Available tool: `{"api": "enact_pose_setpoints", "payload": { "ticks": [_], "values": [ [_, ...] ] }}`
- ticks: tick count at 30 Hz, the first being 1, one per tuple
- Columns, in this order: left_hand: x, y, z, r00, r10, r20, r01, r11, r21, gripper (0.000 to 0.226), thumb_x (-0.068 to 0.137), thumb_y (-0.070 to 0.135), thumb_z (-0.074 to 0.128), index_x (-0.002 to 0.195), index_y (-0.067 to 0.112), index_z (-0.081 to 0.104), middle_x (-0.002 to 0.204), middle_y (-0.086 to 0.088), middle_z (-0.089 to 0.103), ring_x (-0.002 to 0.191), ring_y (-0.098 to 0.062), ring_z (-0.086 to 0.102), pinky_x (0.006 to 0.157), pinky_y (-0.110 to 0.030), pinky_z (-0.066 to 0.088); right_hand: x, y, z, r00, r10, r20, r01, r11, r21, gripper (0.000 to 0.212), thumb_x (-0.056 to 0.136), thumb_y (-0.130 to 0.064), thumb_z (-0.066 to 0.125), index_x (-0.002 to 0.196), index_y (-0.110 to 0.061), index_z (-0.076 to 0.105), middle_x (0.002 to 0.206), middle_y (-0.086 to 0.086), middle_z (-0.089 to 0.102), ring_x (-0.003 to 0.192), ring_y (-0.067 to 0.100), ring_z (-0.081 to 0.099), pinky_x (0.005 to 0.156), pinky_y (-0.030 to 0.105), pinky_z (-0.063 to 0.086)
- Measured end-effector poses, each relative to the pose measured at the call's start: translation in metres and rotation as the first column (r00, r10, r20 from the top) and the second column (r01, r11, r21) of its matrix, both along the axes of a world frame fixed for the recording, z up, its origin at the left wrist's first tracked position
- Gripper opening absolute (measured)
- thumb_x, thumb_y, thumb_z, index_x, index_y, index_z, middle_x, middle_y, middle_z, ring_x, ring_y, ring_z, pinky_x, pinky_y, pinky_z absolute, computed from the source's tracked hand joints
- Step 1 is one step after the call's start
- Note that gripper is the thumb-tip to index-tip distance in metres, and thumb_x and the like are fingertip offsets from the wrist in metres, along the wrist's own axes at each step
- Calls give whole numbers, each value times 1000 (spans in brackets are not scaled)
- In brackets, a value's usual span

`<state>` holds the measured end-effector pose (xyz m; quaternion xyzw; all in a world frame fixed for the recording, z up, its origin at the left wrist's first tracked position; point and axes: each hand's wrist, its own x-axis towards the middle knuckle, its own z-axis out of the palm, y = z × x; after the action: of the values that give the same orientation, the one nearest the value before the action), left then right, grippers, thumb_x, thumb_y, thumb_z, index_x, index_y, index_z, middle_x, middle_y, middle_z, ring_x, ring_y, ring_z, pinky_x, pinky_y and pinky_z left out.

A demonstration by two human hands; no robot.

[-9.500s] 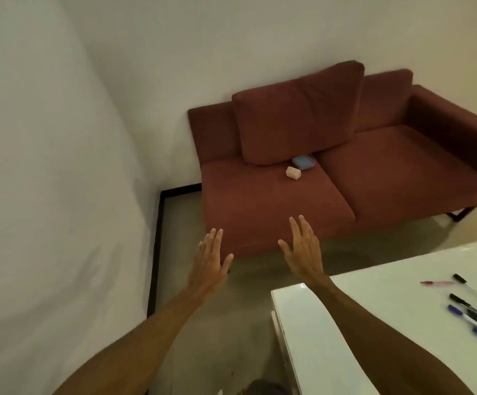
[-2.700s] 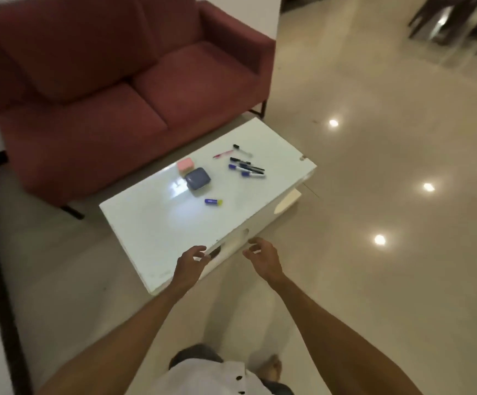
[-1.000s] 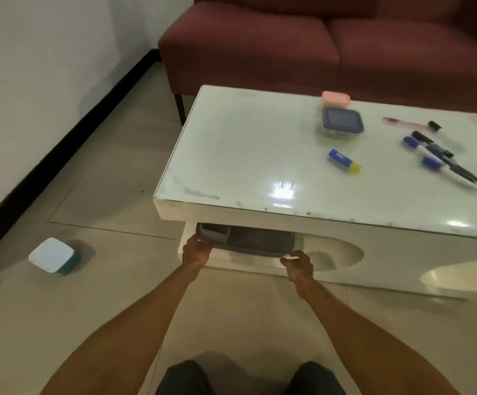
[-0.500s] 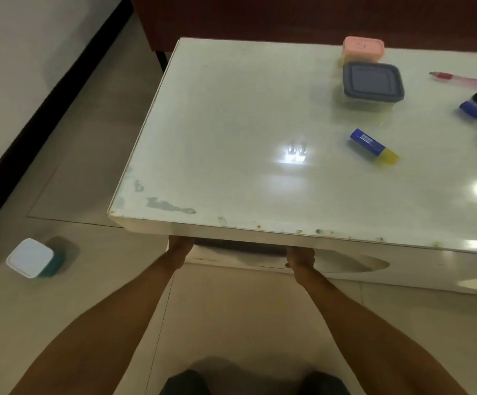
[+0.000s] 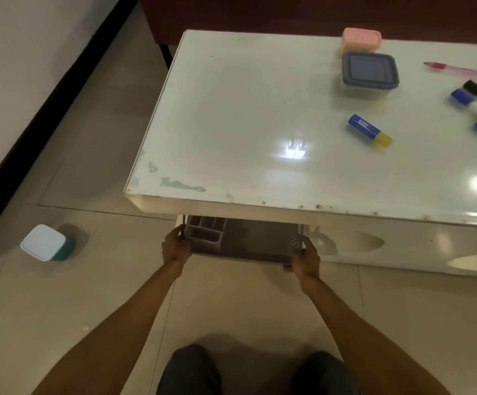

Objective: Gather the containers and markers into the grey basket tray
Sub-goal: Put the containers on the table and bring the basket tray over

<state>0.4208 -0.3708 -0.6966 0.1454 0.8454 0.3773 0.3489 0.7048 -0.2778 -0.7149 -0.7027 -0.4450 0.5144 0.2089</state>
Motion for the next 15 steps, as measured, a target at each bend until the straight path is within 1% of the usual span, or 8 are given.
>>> {"api": "enact_pose_setpoints", "payload": {
  "ticks": [2, 4, 7, 10, 15],
  "values": [
    [3, -17, 3, 1000, -8, -30, 8, 1000, 4, 41, 95, 0, 46, 127, 16, 64, 107, -18, 72, 92, -38, 70, 79, -55, 61, 3, -12, 3, 1000, 23, -21, -23, 1000, 15, 37, 100, -21, 52, 137, -25, 52, 101, 14, 74, 59, 36, 72, 58, 46, 63],
    [7, -36, 8, 999, -7, -52, 7, 1000, 2, 42, 95, 0, 45, 129, 16, 64, 107, -17, 72, 92, -39, 71, 78, -54, 62, 7, -27, 9, 998, 27, -50, -26, 999, 32, 35, 100, -18, 51, 135, -25, 54, 101, 14, 74, 61, 37, 72, 59, 48, 62],
    [13, -64, 18, 998, 14, -68, -13, 1000, 21, 44, 95, -1, 44, 131, 15, 63, 108, -15, 71, 91, -39, 71, 76, -52, 63, 14, -52, 21, 997, 55, -53, -51, 996, 69, 35, 99, -13, 47, 131, -24, 55, 107, 15, 72, 62, 36, 72, 57, 47, 62],
    [22, -93, 33, 997, 27, -70, -22, 998, 63, 40, 96, 2, 46, 128, 15, 66, 107, -15, 70, 91, -39, 71, 75, -52, 63, 23, -79, 34, 996, 87, -36, -83, 991, 103, 36, 98, -11, 46, 132, -22, 55, 110, 14, 70, 61, 37, 72, 57, 48, 62],
    [39, -158, 64, 995, 77, -60, -69, 990, 126, 38, 96, 2, 48, 125, 16, 68, 110, -16, 72, 92, -37, 70, 73, -47, 63, 35, -135, 61, 990, 135, -37, -128, 980, 153, 33, 98, -8, 46, 126, -19, 57, 114, 15, 68, 64, 36, 72, 54, 48, 61]
  ]
}}
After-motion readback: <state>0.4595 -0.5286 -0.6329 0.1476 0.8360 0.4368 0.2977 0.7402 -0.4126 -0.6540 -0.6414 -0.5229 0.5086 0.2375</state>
